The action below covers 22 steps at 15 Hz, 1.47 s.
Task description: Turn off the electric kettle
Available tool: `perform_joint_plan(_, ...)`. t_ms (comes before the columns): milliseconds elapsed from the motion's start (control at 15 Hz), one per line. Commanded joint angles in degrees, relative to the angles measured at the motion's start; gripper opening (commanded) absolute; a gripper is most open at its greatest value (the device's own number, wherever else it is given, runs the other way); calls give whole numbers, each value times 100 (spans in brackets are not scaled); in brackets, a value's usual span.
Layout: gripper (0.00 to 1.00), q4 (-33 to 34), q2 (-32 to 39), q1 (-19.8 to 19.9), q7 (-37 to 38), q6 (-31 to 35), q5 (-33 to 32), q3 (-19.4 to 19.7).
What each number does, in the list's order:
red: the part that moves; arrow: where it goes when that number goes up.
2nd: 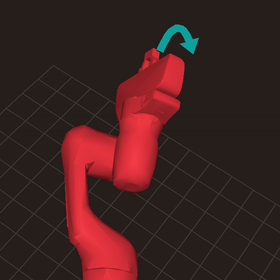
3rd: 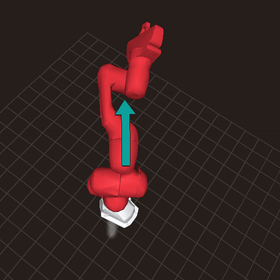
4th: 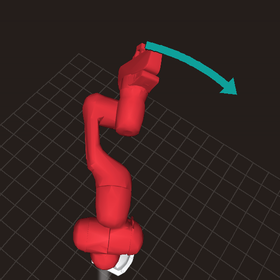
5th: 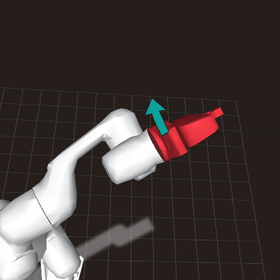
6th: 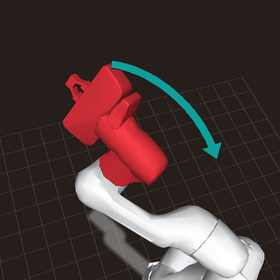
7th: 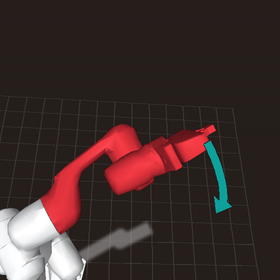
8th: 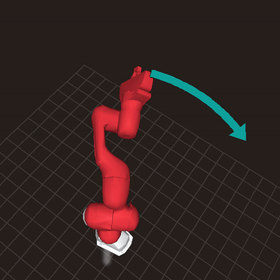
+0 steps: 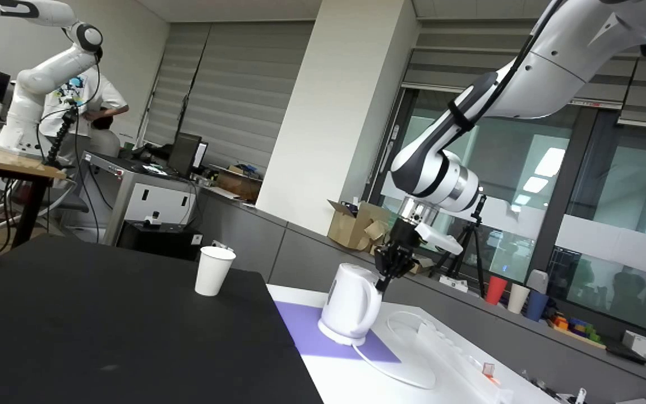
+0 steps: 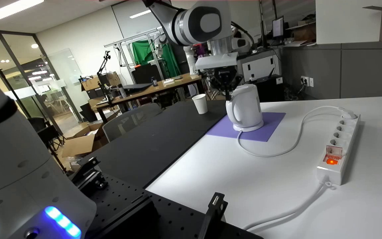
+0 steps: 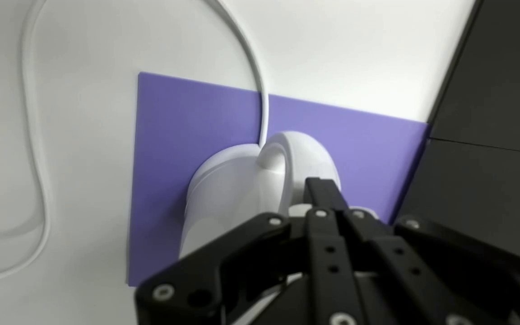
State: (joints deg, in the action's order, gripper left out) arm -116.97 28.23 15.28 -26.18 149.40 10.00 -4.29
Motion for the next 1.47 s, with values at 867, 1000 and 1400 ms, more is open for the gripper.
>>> perform_joint_plan(867,0,-152,704,-360,446,633,-572,185)
perform_joint_plan(1000,0,-182,537,-352,441,242,-623,118)
perform_joint_plan(1400,0,-388,-514,-365,110,-798,-511,-109)
